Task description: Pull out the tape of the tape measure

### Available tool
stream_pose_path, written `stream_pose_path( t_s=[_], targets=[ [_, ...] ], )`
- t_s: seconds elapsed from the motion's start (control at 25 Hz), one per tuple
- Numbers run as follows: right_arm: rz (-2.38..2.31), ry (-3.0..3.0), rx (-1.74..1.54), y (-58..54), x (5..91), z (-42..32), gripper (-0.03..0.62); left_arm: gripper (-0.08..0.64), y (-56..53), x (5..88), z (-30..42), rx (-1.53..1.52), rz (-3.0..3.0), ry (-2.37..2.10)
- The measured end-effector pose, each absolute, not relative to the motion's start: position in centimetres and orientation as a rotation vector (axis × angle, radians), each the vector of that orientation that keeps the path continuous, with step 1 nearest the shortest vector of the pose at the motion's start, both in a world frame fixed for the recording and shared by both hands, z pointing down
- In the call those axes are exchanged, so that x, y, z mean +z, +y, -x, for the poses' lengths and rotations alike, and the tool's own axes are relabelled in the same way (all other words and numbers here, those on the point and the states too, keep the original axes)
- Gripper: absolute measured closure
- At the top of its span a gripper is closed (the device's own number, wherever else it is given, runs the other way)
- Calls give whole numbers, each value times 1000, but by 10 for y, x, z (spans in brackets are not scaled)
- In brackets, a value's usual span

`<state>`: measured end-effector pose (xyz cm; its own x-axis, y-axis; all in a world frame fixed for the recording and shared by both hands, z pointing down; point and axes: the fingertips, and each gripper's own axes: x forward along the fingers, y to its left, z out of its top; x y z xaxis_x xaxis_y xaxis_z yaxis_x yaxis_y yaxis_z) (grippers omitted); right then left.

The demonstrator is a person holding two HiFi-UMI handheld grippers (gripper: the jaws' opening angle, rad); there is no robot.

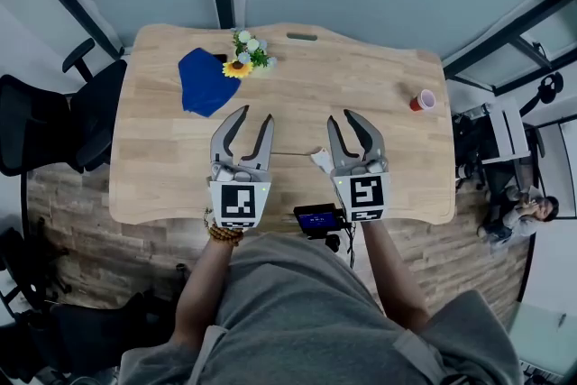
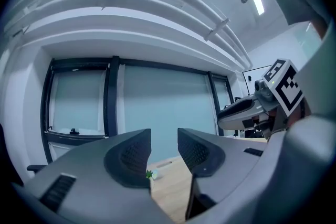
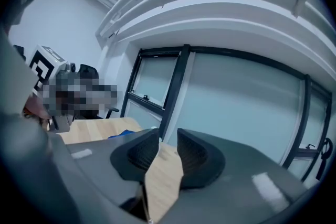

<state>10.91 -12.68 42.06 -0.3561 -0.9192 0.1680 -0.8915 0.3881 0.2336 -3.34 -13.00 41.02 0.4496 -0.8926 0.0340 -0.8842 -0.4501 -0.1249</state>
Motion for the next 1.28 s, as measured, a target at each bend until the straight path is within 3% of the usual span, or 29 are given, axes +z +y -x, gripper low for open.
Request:
stream_pose_path(
  t_s=[0.28,0.48,0.6,0.72,1.28],
  targets=[
    [-1692,-2395,-181,-114,400,-104,487,405,-116,403,22,-114,2589,1579],
    [-1711,-2419,-215,-109,393,-102,508,451,-112,413,22,-104,2629,1605],
    [-1723,-2408,-221,-107,395,-105,542,518,-111,414,23,-78,2637,1611],
    [-1742,-2384,-220,-105,400,-111,581,537,-111,416,24,-80,2627,1608],
    [-1723,-2387,-193,-102,404,-108,581,549,-112,427,23,-116,2635,1618]
  ],
)
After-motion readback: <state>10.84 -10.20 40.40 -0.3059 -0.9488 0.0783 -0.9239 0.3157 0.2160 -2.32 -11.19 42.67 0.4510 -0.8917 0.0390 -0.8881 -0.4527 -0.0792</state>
